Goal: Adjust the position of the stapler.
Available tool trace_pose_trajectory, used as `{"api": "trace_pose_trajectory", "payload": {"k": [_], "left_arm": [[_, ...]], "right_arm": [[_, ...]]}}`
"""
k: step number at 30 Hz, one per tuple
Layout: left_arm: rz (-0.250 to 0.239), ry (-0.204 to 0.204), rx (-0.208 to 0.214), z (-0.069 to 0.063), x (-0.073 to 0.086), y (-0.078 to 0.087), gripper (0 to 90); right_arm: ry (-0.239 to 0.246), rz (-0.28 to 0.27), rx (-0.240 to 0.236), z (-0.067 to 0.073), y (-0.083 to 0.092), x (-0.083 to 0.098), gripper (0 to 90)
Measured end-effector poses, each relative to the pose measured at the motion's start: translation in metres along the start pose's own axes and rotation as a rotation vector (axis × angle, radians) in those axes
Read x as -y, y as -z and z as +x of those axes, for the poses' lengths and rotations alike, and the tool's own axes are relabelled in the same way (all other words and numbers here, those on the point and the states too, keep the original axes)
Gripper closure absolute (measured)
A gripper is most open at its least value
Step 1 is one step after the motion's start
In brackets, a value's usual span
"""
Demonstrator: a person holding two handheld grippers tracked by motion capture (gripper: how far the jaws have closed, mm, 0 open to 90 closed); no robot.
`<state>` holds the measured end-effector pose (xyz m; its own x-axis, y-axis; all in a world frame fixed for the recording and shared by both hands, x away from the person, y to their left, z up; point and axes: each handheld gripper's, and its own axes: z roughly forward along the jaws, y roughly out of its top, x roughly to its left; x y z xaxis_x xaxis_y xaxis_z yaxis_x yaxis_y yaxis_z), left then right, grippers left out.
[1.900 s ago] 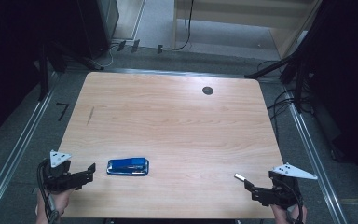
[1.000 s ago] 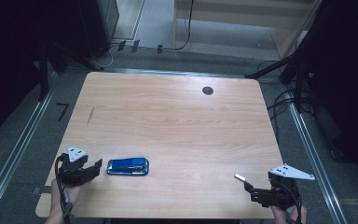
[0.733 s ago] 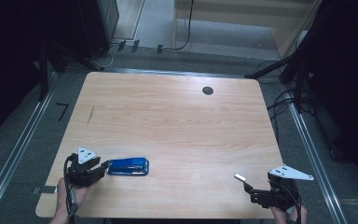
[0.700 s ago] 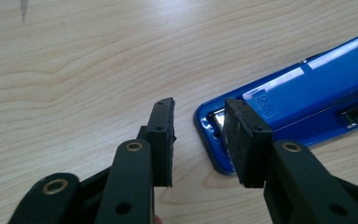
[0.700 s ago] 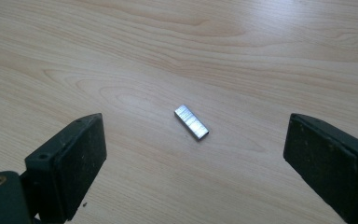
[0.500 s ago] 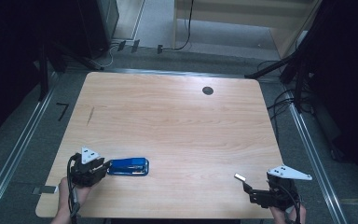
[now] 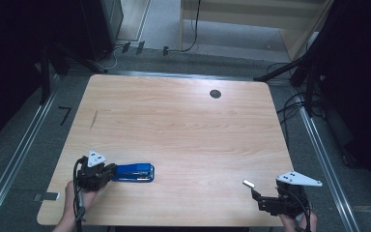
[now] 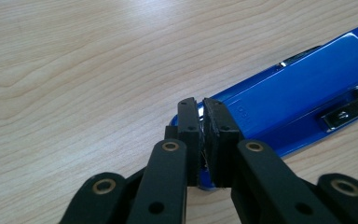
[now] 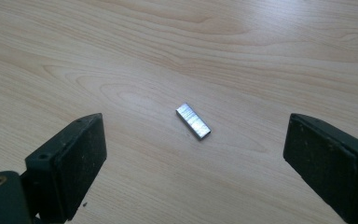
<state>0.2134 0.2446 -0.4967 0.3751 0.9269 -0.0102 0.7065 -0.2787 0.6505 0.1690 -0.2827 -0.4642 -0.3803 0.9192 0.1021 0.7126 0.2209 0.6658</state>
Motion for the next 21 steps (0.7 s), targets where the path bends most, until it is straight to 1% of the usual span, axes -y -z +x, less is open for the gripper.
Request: {"api": "trace_pose_trajectory", "payload": {"k": [2,4,9,12,15,19,21], "left_arm": [[-0.001,-0.001,0.008,0.0,0.0,0.0,90.0],[-0.001,0.003,0.034,0.0,0.0,0.0,90.0],[0.002,-0.03,0.065,-0.008,0.0,-0.001,90.0],[0.002,-0.05,0.07,-0.013,-0.001,-0.003,90.0],[-0.003,-0.058,0.075,-0.017,-0.003,-0.004,90.0],[-0.001,-0.064,0.077,-0.018,-0.003,-0.005,90.0],[-0.003,-0.063,0.086,-0.02,-0.004,-0.006,90.0]], "right_arm": [[0.001,0.001,-0.002,0.0,0.0,0.0,6.0],[0.007,0.004,-0.001,0.001,-0.001,0.0,6.0],[0.01,0.009,-0.004,0.002,-0.002,-0.001,6.0],[0.012,0.013,-0.004,0.003,-0.003,-0.002,6.0],[0.015,0.014,-0.006,0.003,-0.004,-0.001,6.0],[0.018,0.018,-0.007,0.003,-0.004,-0.001,6.0],[0.018,0.02,-0.008,0.003,-0.005,-0.001,6.0]]}}
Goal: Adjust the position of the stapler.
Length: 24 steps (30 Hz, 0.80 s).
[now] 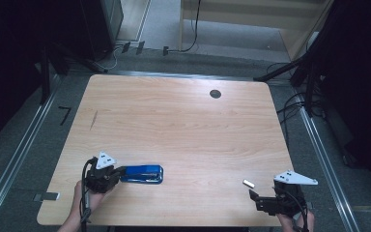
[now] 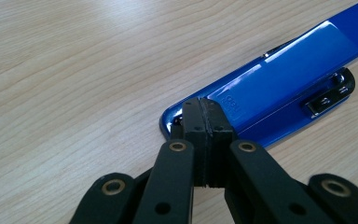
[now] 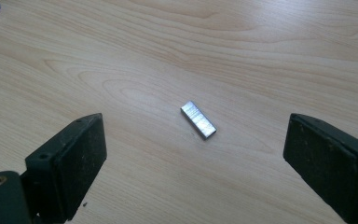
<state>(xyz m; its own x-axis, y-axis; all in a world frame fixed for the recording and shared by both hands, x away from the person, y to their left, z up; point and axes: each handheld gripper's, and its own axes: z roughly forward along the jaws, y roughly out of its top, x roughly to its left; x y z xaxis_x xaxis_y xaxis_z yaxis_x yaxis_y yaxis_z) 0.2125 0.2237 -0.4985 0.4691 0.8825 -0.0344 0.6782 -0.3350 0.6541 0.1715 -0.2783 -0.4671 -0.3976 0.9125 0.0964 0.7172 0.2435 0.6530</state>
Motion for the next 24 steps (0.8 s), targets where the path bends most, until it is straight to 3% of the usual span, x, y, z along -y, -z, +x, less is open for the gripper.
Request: {"api": "trace_pose_trajectory", "payload": {"k": [24], "left_arm": [[0.014,-0.059,0.067,-0.035,-0.008,-0.01,90.0]], "right_arm": [[-0.002,0.023,-0.008,0.0,-0.004,0.001,6.0]]}}
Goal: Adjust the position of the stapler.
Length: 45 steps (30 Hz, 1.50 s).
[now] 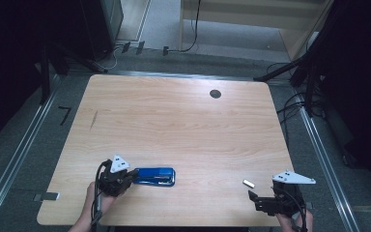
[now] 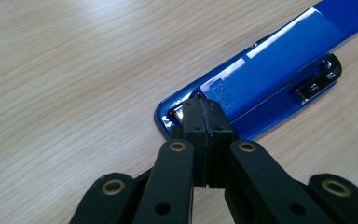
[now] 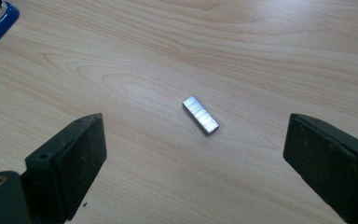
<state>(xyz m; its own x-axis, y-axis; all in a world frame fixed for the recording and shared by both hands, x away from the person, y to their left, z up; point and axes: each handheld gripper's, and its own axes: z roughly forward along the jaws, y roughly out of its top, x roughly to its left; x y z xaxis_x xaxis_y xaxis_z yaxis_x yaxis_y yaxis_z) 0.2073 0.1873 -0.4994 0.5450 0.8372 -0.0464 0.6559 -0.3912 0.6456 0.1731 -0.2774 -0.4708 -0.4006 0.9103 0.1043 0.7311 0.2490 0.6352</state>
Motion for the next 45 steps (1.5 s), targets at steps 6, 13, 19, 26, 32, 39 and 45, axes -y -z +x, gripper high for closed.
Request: {"api": "trace_pose_trajectory", "payload": {"k": [6,13,19,26,32,39,45], "left_arm": [[0.006,-0.006,0.015,-0.01,-0.002,-0.003,90.0],[0.022,-0.02,0.046,-0.022,-0.004,-0.006,90.0],[0.026,-0.042,0.064,-0.033,-0.006,-0.011,90.0],[0.022,-0.059,0.08,-0.042,-0.009,-0.015,90.0],[0.014,-0.064,0.083,-0.045,-0.011,-0.018,90.0],[0.013,-0.078,0.085,-0.047,-0.013,-0.02,90.0],[0.012,-0.082,0.086,-0.047,-0.014,-0.021,90.0]], "right_arm": [[0.001,0.007,-0.002,0.0,-0.001,0.0,6.0],[0.004,0.015,-0.008,0.001,-0.003,0.001,6.0],[0.01,0.021,-0.007,0.001,-0.004,0.001,6.0],[0.012,0.023,-0.011,0.001,-0.004,0.001,6.0],[0.026,0.029,-0.017,0.002,-0.005,0.002,6.0],[0.041,0.028,-0.024,0.005,-0.006,0.001,6.0],[0.05,0.031,-0.027,0.007,-0.007,0.001,6.0]]}}
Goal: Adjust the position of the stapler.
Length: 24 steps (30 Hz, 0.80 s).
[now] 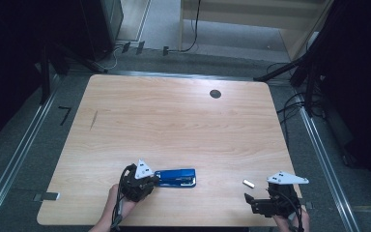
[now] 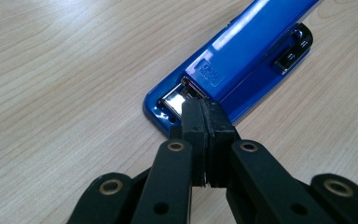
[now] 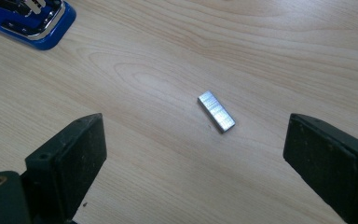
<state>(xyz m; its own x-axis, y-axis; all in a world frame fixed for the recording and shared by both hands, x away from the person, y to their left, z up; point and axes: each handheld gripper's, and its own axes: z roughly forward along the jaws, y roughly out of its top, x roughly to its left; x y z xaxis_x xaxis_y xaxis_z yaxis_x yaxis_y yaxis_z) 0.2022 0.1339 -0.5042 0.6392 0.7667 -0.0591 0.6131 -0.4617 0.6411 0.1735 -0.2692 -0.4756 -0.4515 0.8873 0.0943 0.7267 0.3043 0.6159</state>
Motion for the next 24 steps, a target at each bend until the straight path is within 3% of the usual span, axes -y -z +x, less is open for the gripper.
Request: {"api": "trace_pose_trajectory", "payload": {"k": [14,17,24], "left_arm": [[-0.008,-0.002,0.02,-0.003,-0.006,-0.007,90.0],[-0.01,-0.004,0.032,-0.004,-0.008,-0.01,90.0],[-0.004,-0.019,0.04,-0.008,-0.012,-0.016,89.8]], "right_arm": [[0.044,0.009,-0.002,0.01,-0.007,-0.004,6.0],[0.051,0.018,-0.028,0.014,-0.009,-0.006,11.6],[0.068,0.002,-0.063,0.022,-0.01,-0.009,12.0]]}}
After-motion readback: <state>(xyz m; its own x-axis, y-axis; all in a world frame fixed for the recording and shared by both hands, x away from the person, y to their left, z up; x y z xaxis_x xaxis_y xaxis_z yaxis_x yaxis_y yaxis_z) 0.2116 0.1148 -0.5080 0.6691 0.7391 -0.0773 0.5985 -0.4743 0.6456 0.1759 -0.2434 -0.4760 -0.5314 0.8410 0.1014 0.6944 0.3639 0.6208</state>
